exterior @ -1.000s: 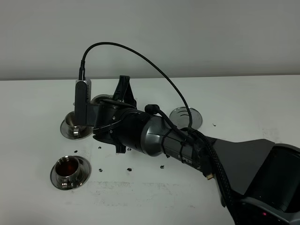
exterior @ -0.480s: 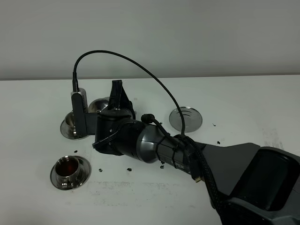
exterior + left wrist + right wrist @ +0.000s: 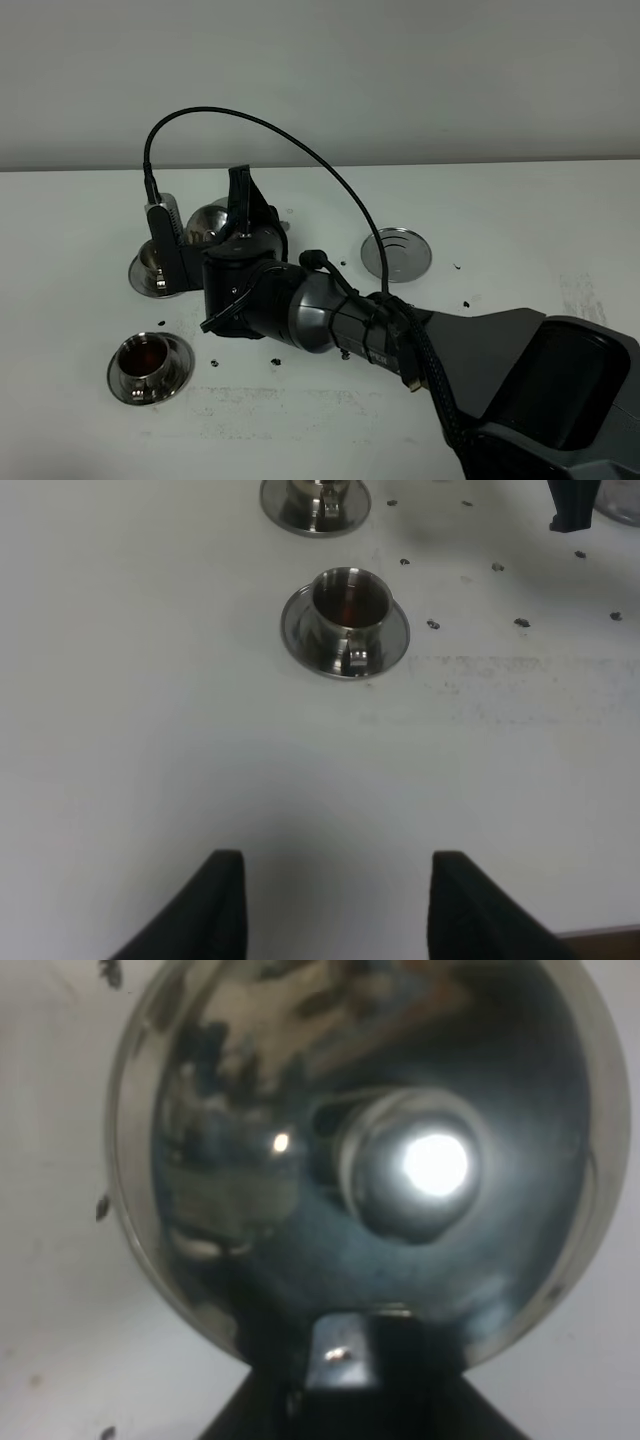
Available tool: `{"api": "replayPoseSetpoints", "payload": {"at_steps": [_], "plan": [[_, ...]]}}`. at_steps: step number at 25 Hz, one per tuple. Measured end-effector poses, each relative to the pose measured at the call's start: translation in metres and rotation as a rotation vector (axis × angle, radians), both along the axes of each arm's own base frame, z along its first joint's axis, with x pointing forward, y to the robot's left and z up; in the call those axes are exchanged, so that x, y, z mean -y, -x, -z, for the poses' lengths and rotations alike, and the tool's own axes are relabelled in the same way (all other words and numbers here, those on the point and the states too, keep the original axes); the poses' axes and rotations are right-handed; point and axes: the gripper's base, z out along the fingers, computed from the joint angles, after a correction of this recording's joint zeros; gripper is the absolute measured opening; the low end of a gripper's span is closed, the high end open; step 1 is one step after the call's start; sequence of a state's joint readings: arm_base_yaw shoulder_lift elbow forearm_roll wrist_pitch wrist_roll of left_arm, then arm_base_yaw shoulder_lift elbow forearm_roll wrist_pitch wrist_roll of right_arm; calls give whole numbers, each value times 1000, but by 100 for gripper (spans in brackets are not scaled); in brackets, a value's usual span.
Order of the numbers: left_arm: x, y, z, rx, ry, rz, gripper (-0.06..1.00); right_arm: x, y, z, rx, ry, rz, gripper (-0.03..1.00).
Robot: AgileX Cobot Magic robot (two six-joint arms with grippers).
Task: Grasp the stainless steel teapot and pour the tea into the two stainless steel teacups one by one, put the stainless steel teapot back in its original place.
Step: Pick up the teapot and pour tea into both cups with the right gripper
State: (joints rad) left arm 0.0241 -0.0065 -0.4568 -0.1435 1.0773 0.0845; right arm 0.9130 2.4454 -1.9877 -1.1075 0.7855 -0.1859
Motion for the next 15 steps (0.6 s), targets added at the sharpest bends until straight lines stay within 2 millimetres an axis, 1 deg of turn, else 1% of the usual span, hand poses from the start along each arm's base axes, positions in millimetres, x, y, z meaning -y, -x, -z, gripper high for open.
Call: {"api": "replayPoseSetpoints", "payload": {"at_steps": [4, 15], "plan": [[0, 0, 0, 0, 0, 0, 41, -1, -2, 12, 17, 44, -20, 20], [0, 0, 0, 0, 0, 0, 41, -2, -6, 8, 106, 121, -71, 20]]}}
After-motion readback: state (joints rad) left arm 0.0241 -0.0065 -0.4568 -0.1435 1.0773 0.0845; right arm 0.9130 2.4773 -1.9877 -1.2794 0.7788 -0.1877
